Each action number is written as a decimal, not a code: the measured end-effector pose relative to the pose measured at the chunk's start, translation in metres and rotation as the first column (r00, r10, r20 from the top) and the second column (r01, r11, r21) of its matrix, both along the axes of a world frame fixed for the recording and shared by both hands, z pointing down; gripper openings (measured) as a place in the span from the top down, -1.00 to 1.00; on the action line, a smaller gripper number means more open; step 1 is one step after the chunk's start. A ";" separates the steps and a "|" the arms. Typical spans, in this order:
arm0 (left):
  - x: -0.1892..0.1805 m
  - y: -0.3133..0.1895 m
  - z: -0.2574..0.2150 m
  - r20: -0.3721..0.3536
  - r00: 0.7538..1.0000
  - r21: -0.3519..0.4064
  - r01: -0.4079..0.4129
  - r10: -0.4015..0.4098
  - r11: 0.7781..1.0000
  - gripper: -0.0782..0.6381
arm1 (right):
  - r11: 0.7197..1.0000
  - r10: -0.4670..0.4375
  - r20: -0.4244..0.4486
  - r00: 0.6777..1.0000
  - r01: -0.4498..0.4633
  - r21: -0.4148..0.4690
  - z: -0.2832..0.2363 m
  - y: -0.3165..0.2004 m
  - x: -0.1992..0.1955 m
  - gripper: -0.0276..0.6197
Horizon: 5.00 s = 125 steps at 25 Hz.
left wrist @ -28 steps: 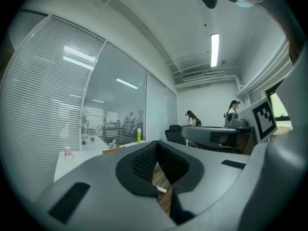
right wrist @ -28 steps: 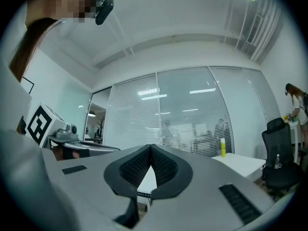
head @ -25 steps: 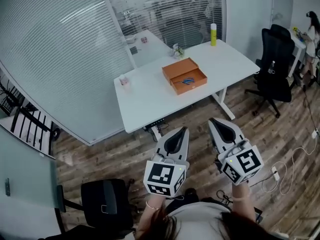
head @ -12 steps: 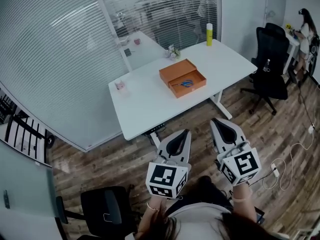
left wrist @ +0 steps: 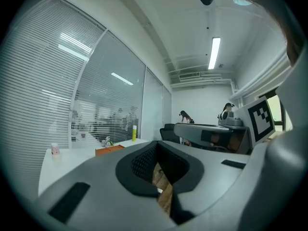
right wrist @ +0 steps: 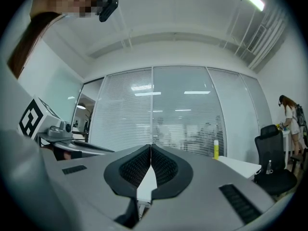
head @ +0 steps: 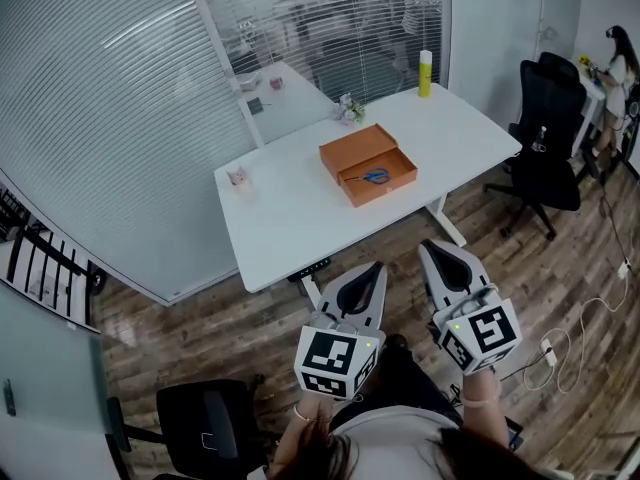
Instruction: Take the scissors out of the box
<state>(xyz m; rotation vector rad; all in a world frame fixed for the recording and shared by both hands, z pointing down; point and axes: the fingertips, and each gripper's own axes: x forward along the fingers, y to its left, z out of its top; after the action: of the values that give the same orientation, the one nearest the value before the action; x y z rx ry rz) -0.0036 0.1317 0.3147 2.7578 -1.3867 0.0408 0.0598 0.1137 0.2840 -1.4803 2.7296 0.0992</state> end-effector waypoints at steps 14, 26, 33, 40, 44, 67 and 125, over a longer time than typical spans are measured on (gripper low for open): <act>0.021 -0.091 -0.002 0.011 1.000 0.003 0.017 -0.017 1.000 0.73 | 0.997 -0.078 -0.016 0.997 0.077 -0.017 0.006 -0.080 0.014 0.83; 0.038 -0.160 -0.003 0.020 0.998 -0.009 0.059 -0.059 0.998 0.73 | 0.996 -0.090 -0.004 0.996 0.090 -0.025 0.007 -0.150 0.043 0.83; 0.049 -0.194 0.002 0.034 0.995 -0.021 0.096 -0.095 0.995 0.73 | 0.992 -0.122 -0.025 0.992 0.122 -0.029 0.010 -0.184 0.054 0.83; 0.048 -0.214 0.009 0.041 0.987 -0.044 0.154 -0.152 0.987 0.73 | 0.988 -0.155 -0.047 0.987 0.154 -0.035 0.017 -0.211 0.055 0.83; 0.045 -0.224 0.015 0.046 0.986 -0.049 0.163 -0.161 0.985 0.73 | 0.983 -0.185 -0.065 0.981 0.183 -0.028 0.022 -0.224 0.047 0.83; 0.019 -0.310 0.055 0.048 0.988 -0.117 0.149 -0.144 0.982 0.73 | 0.976 -0.210 -0.207 0.956 0.191 -0.109 0.068 -0.318 0.015 0.82; -0.036 -0.430 0.112 -0.123 0.980 -0.249 0.121 -0.155 0.961 0.73 | 0.704 -0.706 -0.628 0.328 0.229 -0.672 0.311 -0.435 -0.031 0.40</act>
<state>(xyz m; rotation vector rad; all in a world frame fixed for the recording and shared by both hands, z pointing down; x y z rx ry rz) -0.0399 -0.2985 0.4264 2.4132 -1.4298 0.0064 0.0284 -0.3214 0.5954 -0.4782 4.2184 0.2230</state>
